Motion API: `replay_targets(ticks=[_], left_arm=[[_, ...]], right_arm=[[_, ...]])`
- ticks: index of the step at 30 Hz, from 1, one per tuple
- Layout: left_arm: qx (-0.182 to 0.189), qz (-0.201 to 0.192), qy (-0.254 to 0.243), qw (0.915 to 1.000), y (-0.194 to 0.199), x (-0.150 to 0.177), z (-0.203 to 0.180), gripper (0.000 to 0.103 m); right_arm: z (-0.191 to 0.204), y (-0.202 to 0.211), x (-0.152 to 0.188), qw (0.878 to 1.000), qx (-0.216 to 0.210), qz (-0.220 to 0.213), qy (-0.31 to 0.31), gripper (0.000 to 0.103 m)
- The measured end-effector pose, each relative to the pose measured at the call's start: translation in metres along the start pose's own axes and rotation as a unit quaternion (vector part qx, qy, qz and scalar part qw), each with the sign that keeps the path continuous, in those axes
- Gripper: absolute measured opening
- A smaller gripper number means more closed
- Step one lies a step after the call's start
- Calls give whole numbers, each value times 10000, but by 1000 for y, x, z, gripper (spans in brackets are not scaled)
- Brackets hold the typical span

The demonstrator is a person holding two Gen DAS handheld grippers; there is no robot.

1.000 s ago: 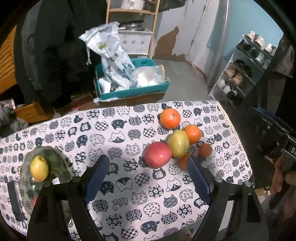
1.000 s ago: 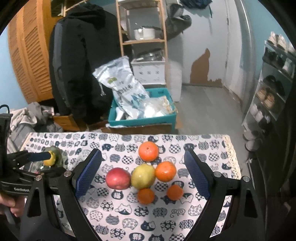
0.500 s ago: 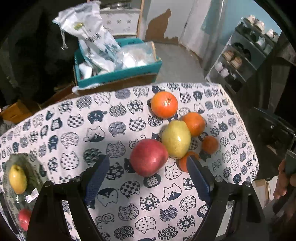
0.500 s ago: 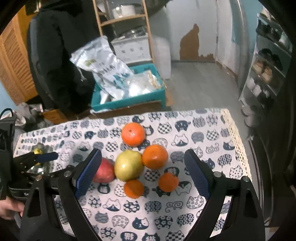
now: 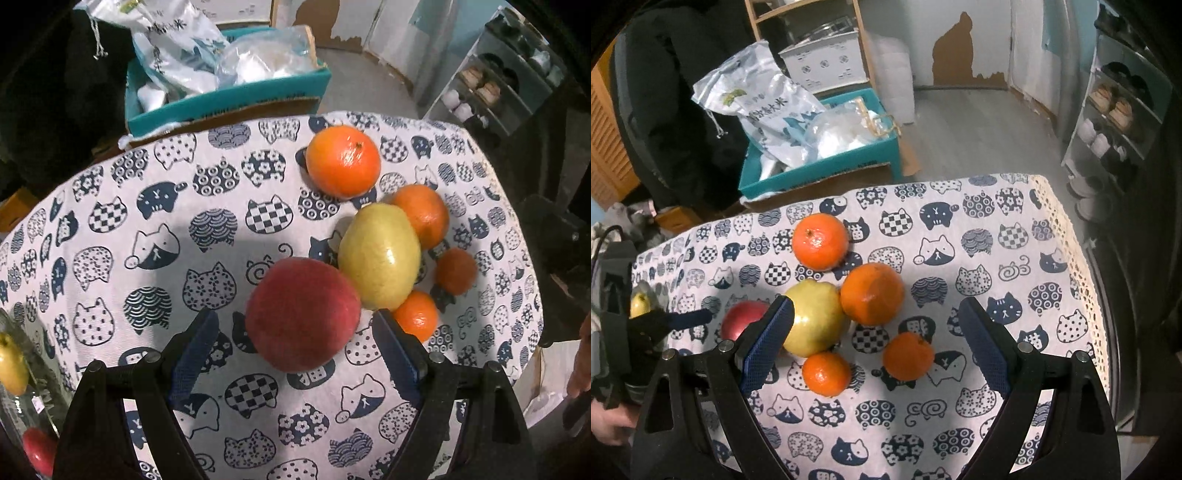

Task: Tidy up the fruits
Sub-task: 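Grasp the second red apple with the left tool while the right tool grasps an orange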

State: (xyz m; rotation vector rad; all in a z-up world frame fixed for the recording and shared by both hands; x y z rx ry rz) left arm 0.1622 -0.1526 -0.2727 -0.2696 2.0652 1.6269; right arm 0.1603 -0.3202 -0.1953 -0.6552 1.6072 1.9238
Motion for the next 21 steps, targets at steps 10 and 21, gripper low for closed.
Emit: replay_targets(ticks=[10,21], left_arm=[[75,215,-45,9997,-26,7,-3,86],[252,228,-113,9994,-37,10,-5,75]], right_arm=[[-5,-17,8,9998,55,192,-76,89],[-11,-34,13,9991,116,390,-109,89]])
Point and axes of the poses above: each gripper's, at about its wrist camera, not at the fingertips, and y roughly against the way its jaws point, z to its left, x to its underside, the point moved 8 cm from there along -y, roughly the way its jaws point, and after that the axes turned 11 degrees about -z, right-handed, at the moved point
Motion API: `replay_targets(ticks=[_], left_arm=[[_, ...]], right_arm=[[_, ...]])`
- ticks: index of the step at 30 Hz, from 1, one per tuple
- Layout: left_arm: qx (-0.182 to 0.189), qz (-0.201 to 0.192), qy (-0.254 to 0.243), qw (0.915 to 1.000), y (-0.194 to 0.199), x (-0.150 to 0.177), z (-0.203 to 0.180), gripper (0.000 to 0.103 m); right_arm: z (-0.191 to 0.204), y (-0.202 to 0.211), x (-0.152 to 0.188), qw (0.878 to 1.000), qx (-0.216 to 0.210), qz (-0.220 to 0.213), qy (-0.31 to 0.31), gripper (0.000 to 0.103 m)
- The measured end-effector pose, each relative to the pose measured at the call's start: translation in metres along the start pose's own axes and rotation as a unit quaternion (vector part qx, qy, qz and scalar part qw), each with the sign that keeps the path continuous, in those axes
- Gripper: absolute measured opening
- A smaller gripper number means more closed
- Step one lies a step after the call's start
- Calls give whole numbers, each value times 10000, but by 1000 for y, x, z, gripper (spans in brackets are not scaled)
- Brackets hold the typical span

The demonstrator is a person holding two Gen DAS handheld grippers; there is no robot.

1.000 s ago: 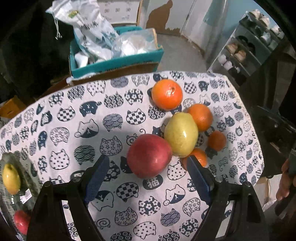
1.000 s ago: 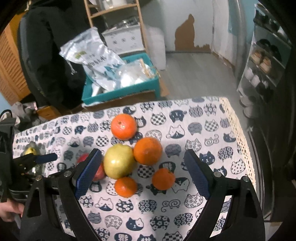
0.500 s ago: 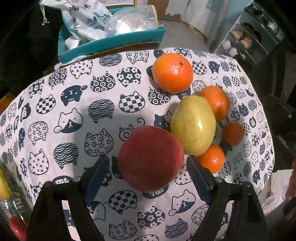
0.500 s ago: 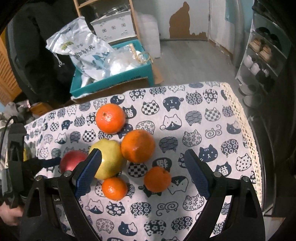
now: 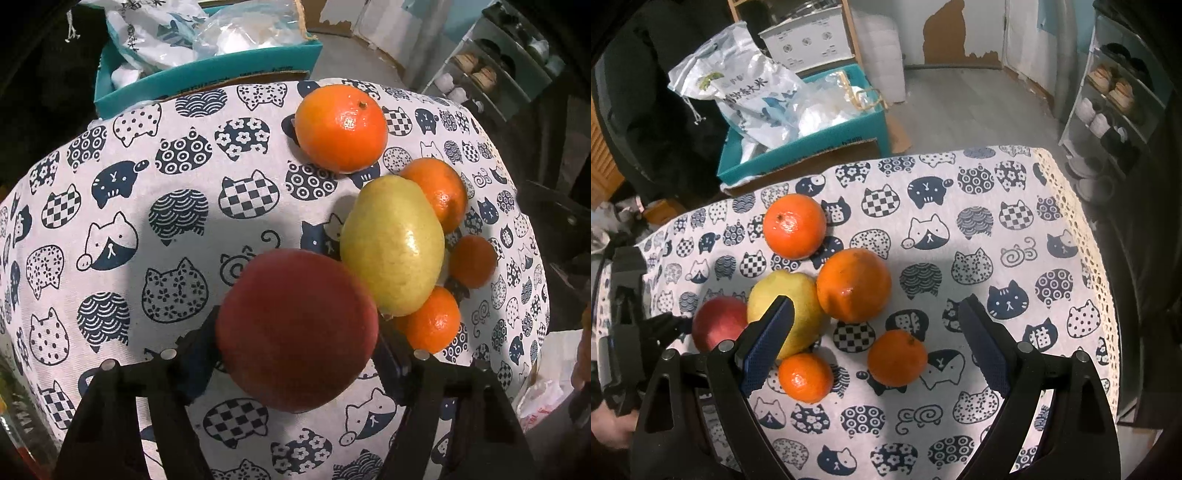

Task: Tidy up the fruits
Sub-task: 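Grasp the second red apple with the left tool while the right tool grasps an orange, then lift the apple with the left tool while the right tool lifts the orange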

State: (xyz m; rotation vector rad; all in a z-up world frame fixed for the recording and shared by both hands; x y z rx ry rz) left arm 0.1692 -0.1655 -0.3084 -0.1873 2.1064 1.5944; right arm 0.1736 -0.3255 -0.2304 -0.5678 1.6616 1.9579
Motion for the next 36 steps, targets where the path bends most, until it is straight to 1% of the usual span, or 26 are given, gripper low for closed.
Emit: replay_targets(ticks=[3,7,13,19,23,28,30,31,32,34,36], left_arm=[[-48,-56,-132,9999,1,0,-1,75],[-142,-82,-126,9998,3,1,1,75],[-169,-293,13,9994,18,-6,14,75],[-180,-418,316,9985,28,-14,29,75],[-187,-434,386,9981,31,-14,35,75],[-193,-411,430,9980,33,-11,44,75],[-194,-403,461,9979,33,-10,47,75],[-200,-399,484,9978,34,-10,48,75],[-205,-400,494,9978,34,-10,49,75],[-206,-404,519,9976,35,-10,50,75],[-199,-414,535,9975,37,-10,50,75]], right_arm=[[3,-13,1,9998,-130,127,-108,89],[5,-33,4,9988,-244,317,-279,89],[3,-54,10,9966,-299,515,-567,89],[2,-68,10,9935,-362,606,-898,89],[1,-77,10,9880,-505,646,-1310,89],[-3,-85,14,9777,-669,740,-1850,89],[-3,-86,15,9736,-792,765,-2000,85],[-2,-85,14,9717,-866,767,-2057,78],[-2,-85,14,9710,-881,766,-2088,74],[-3,-85,14,9760,-719,784,-1902,65],[0,-83,14,9798,-672,748,-1730,65]])
Point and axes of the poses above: each gripper's, at about its wrist camera, not at the fingertips, and y roughly against the way its jaws point, z to its left, x to its underside, the point moved 8 cm from there along -y, roughly the way its jaws point, and after that the axes turned 11 degrees about -z, right-handed, at the moved point
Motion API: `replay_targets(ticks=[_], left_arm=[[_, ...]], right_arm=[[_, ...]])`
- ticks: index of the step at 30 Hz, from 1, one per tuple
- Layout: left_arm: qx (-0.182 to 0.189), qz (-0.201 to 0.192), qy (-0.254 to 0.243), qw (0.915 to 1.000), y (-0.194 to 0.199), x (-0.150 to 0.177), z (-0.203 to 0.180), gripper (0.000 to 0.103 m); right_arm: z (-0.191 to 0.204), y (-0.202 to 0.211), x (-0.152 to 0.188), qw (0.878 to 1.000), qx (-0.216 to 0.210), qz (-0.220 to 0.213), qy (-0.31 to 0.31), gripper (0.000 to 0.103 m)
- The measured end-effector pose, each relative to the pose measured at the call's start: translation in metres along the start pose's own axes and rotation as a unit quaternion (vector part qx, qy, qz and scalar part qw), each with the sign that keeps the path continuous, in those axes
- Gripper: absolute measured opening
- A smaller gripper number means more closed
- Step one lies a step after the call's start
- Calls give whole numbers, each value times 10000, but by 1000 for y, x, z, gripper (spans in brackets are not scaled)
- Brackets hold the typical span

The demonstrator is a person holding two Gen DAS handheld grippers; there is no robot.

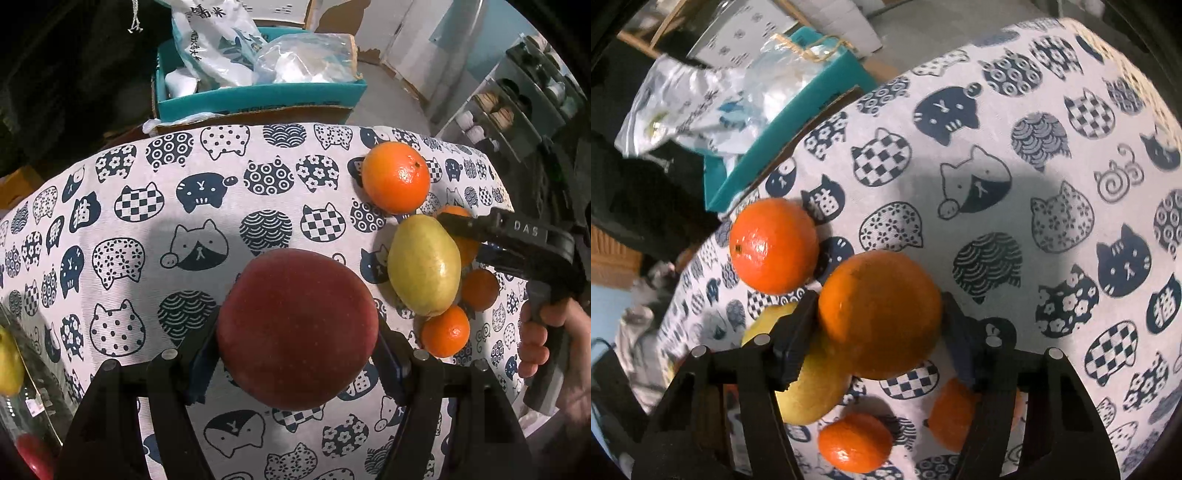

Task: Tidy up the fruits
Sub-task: 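Lift the apple with the left tool while the right tool lifts the orange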

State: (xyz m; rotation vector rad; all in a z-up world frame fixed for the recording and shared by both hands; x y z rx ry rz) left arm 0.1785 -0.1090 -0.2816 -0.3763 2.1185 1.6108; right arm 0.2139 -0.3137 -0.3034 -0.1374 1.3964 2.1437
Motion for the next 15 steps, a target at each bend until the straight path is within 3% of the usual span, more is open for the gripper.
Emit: replay_targets(ticks=[7,15], left_arm=[[28,-105,0,9999,14,-4,-3,75],[21,-302,42,9995,37,-11,-4,75]], right_arm=[[11,11,3,9925,632,-308,1004,64],[31,41,-2,9816,729,-758,1595,64]])
Point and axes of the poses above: each gripper's, at about its wrist camera, not at the fingertips, and y roughly against the way its jaws point, z to its left, x to its underside, the point moved 8 cm from there along -y, roughly the way its jaws point, and after that the axes turned 11 degrees about -z, right-handed, at the moved point
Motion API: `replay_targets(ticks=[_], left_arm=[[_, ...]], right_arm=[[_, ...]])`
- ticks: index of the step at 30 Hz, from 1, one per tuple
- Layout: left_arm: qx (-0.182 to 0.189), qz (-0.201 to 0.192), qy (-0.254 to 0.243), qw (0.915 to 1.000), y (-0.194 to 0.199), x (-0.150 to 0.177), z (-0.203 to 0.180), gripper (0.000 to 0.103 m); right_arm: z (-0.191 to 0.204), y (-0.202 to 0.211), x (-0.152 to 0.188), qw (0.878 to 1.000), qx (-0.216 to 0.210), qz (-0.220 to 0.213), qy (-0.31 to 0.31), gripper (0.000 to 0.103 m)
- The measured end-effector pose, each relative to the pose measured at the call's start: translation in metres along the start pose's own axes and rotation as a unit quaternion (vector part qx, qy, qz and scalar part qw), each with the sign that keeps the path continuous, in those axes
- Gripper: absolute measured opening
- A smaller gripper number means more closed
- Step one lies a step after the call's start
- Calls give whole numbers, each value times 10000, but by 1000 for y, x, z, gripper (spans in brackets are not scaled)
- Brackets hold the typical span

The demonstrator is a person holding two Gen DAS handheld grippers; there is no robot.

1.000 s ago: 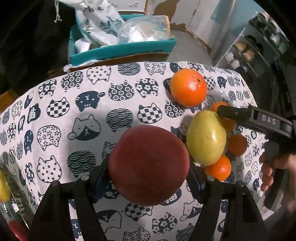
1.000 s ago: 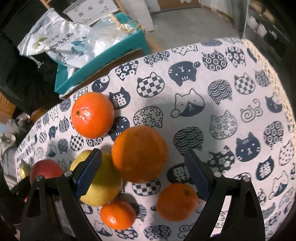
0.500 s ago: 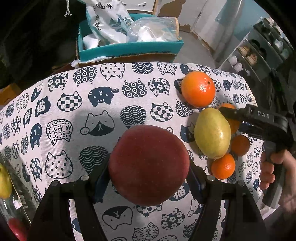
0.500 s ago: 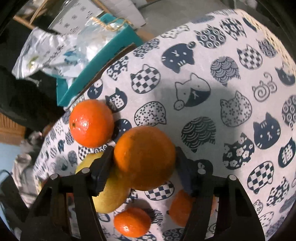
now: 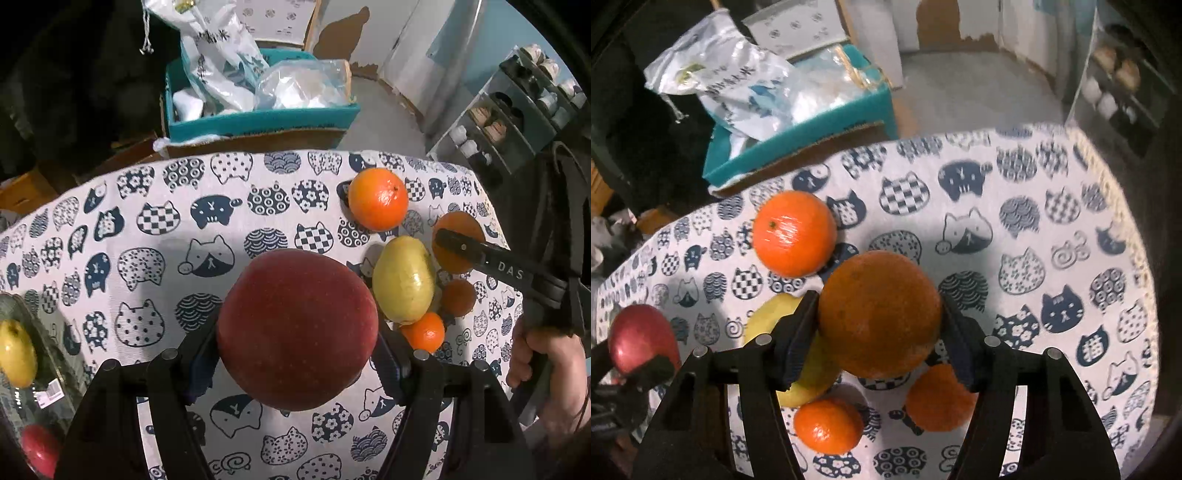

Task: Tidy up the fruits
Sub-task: 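Lift the apple with the left tool while the right tool lifts the orange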

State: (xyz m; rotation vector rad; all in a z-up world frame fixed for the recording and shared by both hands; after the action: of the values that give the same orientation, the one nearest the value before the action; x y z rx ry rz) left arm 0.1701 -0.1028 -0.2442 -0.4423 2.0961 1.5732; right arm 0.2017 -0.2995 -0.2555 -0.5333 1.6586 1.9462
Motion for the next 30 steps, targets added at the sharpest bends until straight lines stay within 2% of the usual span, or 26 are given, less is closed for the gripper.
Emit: replay_targets(ticks=[7,19,30], left_arm=[[-60,-249,-101,9996,27,-7,-2,75],[-147,-717,-223,9971,80,-16,-1,75],[-229,-1078,-142,9938,122,-20,9,75]], right_arm=[[18,30,-11,9988,11,-324,372,64],[50,84,-29,9944,-248,-826,608,64],[86,132,-44,9868,-568,-1243,869,64]])
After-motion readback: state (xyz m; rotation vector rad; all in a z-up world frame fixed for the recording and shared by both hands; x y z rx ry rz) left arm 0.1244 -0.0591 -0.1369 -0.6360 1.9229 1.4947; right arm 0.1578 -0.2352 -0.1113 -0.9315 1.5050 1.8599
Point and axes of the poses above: each gripper's, at about its wrist camera, not at the fingertips, and y roughly against the way its jaws point, z to its left, x to its underside, the point moved 8 cm from there along -y, roughly the way its jaws point, and after that the axes turned 11 degrees about -z, right-handed, at the moved point
